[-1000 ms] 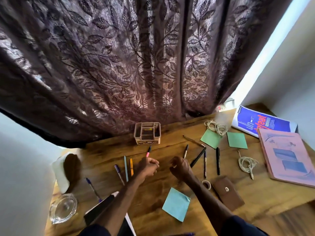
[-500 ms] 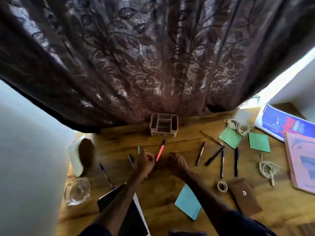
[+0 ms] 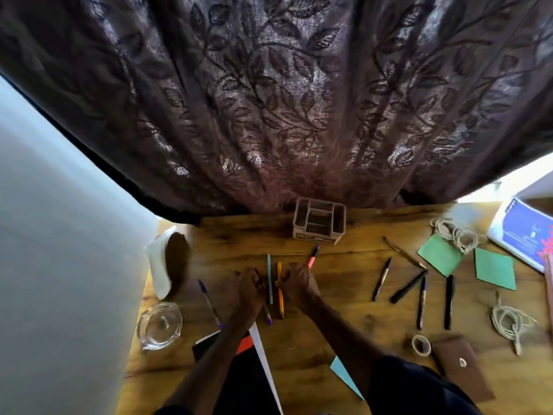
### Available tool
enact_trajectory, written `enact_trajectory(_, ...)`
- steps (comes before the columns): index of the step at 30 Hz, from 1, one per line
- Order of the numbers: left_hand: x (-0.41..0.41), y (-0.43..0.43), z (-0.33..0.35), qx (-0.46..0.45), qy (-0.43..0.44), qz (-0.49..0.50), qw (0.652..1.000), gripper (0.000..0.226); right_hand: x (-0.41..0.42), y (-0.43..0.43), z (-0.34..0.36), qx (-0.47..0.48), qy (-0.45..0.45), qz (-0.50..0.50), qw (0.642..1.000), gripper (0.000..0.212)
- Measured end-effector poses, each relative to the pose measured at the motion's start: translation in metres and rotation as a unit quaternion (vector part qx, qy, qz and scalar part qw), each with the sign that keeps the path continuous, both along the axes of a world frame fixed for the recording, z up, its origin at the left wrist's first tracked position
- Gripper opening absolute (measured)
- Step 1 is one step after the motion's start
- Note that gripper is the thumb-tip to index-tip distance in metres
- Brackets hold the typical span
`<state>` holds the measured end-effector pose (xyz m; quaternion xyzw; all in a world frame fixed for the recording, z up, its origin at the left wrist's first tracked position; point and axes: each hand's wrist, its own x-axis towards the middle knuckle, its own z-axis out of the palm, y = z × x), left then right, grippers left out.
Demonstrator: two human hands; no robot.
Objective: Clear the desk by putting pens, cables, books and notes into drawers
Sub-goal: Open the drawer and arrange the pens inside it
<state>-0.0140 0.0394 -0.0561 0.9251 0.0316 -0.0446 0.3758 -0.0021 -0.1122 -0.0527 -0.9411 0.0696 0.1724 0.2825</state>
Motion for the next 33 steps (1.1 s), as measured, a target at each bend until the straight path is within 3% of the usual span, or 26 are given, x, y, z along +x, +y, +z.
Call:
enact_trajectory(7, 0.002, -0.001, -0.010, -0.027, 0.013, 0.042, 0.999, 0.016, 0.001, 0.007, -0.007, -0.011, 0.003, -0.003, 1.000, 0.032)
enact_trajectory(12, 0.009, 0.001, 0.000, -0.036, 0.089, 0.053, 0.994, 0.037, -0.005, 0.000, -0.002, 0.010, -0.007, -0.013, 1.000, 0.020)
enact_trajectory(15, 0.008, 0.003, 0.009, -0.039, 0.124, 0.027, 0.991, 0.031, -0.012, -0.008, 0.008, 0.044, -0.029, -0.037, 0.998, 0.013)
enact_trajectory(18, 0.003, -0.001, 0.026, -0.042, 0.101, 0.024, 0.994, 0.015, -0.020, -0.018, 0.020, 0.064, -0.076, -0.047, 0.994, 0.013)
enact_trajectory(21, -0.002, -0.013, 0.048, -0.069, 0.091, 0.023, 0.993, 0.024, -0.026, -0.031, 0.037, 0.060, -0.117, -0.059, 0.990, 0.015)
enact_trajectory(24, -0.005, -0.028, 0.066, -0.071, 0.073, 0.001, 0.995, 0.007, -0.032, -0.046, 0.058, 0.088, -0.151, -0.101, 0.979, 0.016)
enact_trajectory(33, -0.006, -0.076, 0.126, -0.109, -0.019, -0.039, 0.993, 0.016, -0.048, -0.093, 0.110, 0.101, -0.273, -0.138, 0.947, 0.023)
